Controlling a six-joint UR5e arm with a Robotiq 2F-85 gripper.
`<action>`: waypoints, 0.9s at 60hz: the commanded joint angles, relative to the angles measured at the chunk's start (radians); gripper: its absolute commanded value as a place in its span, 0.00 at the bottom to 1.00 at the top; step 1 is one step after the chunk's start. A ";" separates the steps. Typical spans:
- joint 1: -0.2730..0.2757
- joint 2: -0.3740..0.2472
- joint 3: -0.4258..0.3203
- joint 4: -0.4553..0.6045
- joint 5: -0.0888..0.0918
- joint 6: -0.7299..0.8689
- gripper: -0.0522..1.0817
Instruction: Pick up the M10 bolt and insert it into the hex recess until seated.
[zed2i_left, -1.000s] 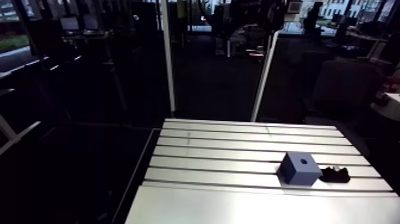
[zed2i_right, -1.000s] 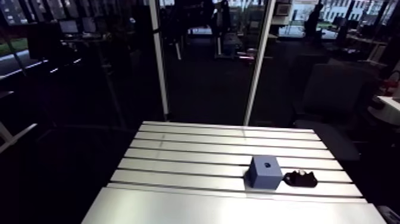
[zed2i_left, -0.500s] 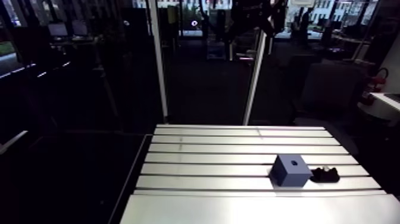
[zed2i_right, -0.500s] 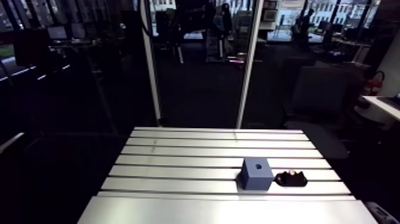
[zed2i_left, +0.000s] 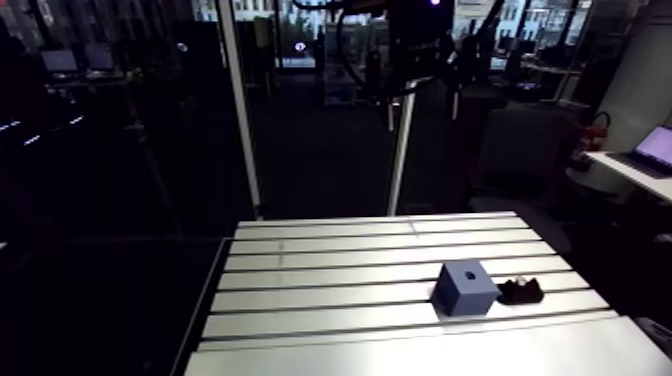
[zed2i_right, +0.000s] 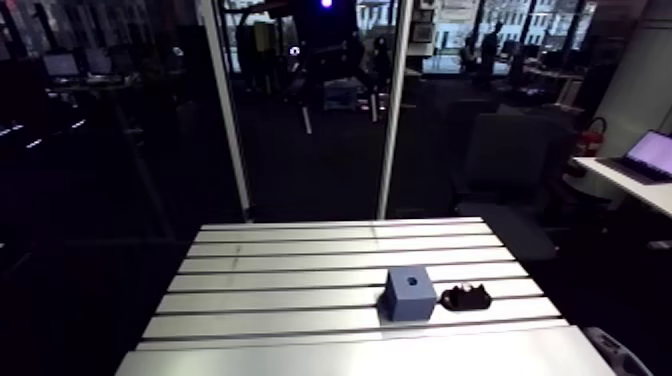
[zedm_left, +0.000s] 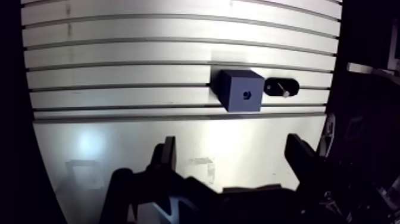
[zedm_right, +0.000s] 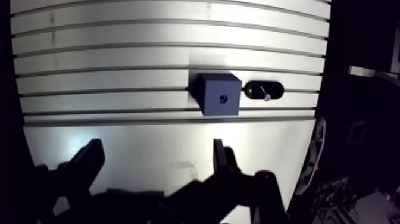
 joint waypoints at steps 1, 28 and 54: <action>-0.068 -0.015 0.073 -0.054 0.005 -0.033 0.05; -0.230 -0.022 0.175 -0.182 0.045 -0.206 0.05; -0.339 0.007 0.225 -0.328 0.089 -0.387 0.05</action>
